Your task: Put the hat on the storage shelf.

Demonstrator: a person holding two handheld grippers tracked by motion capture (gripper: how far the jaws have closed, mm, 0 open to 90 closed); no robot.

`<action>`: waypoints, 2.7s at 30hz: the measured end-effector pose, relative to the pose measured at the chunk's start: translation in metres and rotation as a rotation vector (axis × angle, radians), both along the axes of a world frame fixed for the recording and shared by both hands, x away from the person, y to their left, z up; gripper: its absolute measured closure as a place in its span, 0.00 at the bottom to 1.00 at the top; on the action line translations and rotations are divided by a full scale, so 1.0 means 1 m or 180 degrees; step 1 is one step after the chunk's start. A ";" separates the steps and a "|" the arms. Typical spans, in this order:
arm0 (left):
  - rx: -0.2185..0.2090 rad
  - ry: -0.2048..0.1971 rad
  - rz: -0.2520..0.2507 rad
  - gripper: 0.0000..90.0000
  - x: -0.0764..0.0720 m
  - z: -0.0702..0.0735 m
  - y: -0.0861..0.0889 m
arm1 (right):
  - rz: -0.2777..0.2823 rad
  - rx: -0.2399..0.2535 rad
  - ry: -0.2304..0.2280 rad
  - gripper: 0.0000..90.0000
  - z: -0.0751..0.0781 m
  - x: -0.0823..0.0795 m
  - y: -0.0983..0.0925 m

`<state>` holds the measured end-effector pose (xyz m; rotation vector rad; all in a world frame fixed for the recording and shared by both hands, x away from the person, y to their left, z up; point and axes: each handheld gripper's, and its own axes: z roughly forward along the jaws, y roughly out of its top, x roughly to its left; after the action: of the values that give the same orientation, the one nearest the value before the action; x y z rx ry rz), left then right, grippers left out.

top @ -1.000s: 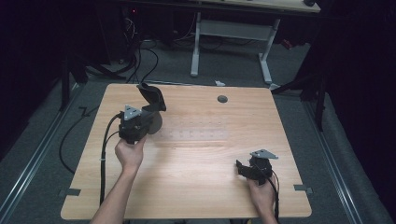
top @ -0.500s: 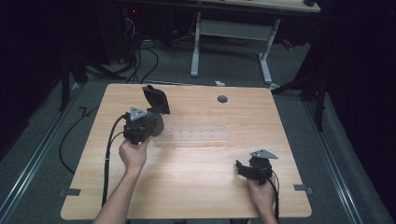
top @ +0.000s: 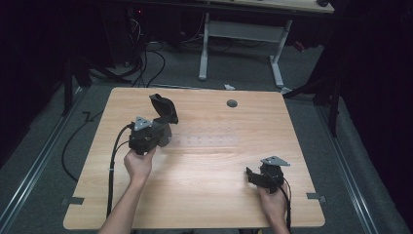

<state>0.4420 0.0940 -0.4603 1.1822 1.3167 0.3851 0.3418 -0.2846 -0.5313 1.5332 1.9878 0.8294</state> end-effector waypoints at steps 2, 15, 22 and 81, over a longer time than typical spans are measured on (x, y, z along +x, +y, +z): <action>-0.0028 0.0025 0.0003 0.94 0.000 -0.002 0.002 | -0.0001 0.0001 0.0000 0.30 0.000 0.000 0.000; -0.0090 0.0153 -0.0063 0.67 -0.003 -0.005 0.014 | 0.0000 0.0000 0.0000 0.30 0.000 0.000 0.000; -0.0126 0.0150 -0.0092 0.51 -0.010 0.001 0.022 | 0.0000 0.0002 0.0000 0.30 0.000 0.000 0.000; -0.0010 0.0014 -0.0509 0.42 -0.084 -0.010 0.022 | 0.0000 0.0000 0.0001 0.30 0.000 0.000 0.000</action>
<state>0.3583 0.1164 -0.4708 1.2765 1.2166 0.2644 0.3418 -0.2845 -0.5313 1.5334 1.9878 0.8293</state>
